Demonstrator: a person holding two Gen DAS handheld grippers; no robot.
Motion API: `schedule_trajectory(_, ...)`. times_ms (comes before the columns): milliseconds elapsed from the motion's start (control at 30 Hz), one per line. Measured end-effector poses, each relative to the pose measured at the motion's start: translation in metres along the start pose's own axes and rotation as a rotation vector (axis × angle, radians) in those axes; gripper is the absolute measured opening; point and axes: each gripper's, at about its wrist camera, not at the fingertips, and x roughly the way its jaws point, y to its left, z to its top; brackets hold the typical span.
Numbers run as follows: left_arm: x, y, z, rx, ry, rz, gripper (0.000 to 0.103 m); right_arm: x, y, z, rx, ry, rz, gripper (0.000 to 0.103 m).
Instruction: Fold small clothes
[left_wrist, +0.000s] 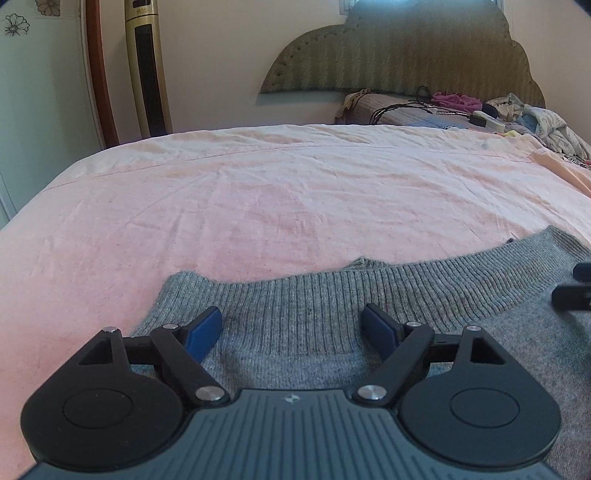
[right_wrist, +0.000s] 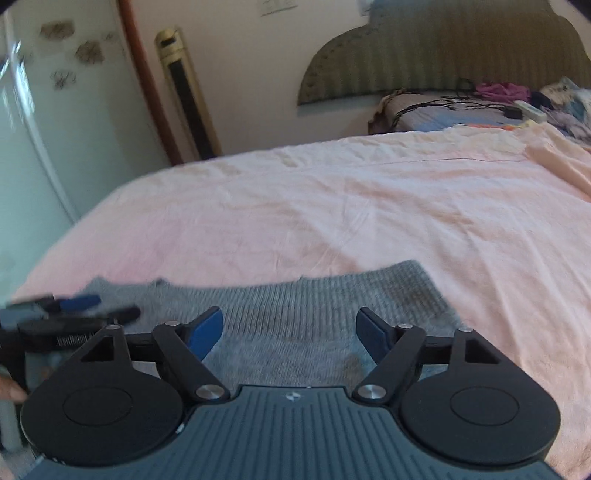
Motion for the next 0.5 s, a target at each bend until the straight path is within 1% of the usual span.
schedule_trajectory(33,0.0,0.0,0.0,-0.001,0.0,-0.001,0.084,0.009,0.003,-0.006,-0.051,0.031,-0.046,0.077)
schedule_trajectory(67,0.0,0.001,0.0,-0.004,0.0,-0.004,0.084,0.016,0.001,-0.013,-0.086,0.037,-0.095,0.078)
schedule_trajectory(100,0.001,0.002,0.0,-0.007,0.0,-0.007,0.084,0.015,-0.007,-0.02,-0.117,-0.016,-0.1,0.082)
schedule_trajectory(133,0.001,0.003,0.0,-0.012,0.001,-0.008,0.086,0.014,-0.017,-0.018,-0.068,-0.025,-0.074,0.082)
schedule_trajectory(167,0.002,0.003,0.001,-0.014,0.004,-0.005,0.086,0.013,-0.027,-0.015,-0.015,-0.034,-0.072,0.082)
schedule_trajectory(200,0.002,0.002,0.001,-0.01,0.003,0.0,0.086,0.014,-0.028,-0.013,-0.007,-0.035,-0.088,0.082)
schedule_trajectory(233,0.001,0.001,0.001,-0.004,0.002,0.007,0.086,0.016,-0.023,-0.013,-0.034,-0.028,-0.111,0.082)
schedule_trajectory(300,-0.006,-0.003,0.001,0.007,0.005,0.05,0.086,0.017,-0.013,-0.013,-0.08,-0.016,-0.148,0.083)
schedule_trajectory(333,-0.014,-0.006,0.0,0.006,0.012,0.074,0.085,0.013,-0.012,-0.011,-0.064,-0.014,-0.157,0.08)
schedule_trajectory(367,-0.024,-0.007,-0.001,-0.01,0.02,0.074,0.085,0.004,-0.011,-0.01,-0.023,-0.018,-0.164,0.079)
schedule_trajectory(400,-0.035,-0.008,-0.002,-0.031,0.027,0.046,0.086,-0.008,-0.009,-0.009,0.013,-0.033,-0.154,0.079)
schedule_trajectory(433,-0.046,-0.011,-0.005,-0.043,0.029,0.01,0.086,-0.019,-0.007,-0.008,0.027,-0.056,-0.12,0.082)
schedule_trajectory(467,-0.057,-0.016,-0.008,-0.047,0.017,-0.029,0.086,-0.029,-0.002,-0.009,0.018,-0.076,-0.081,0.086)
schedule_trajectory(500,-0.064,-0.022,-0.012,-0.042,0.011,-0.058,0.086,-0.035,0.004,-0.011,-0.006,-0.083,-0.063,0.094)
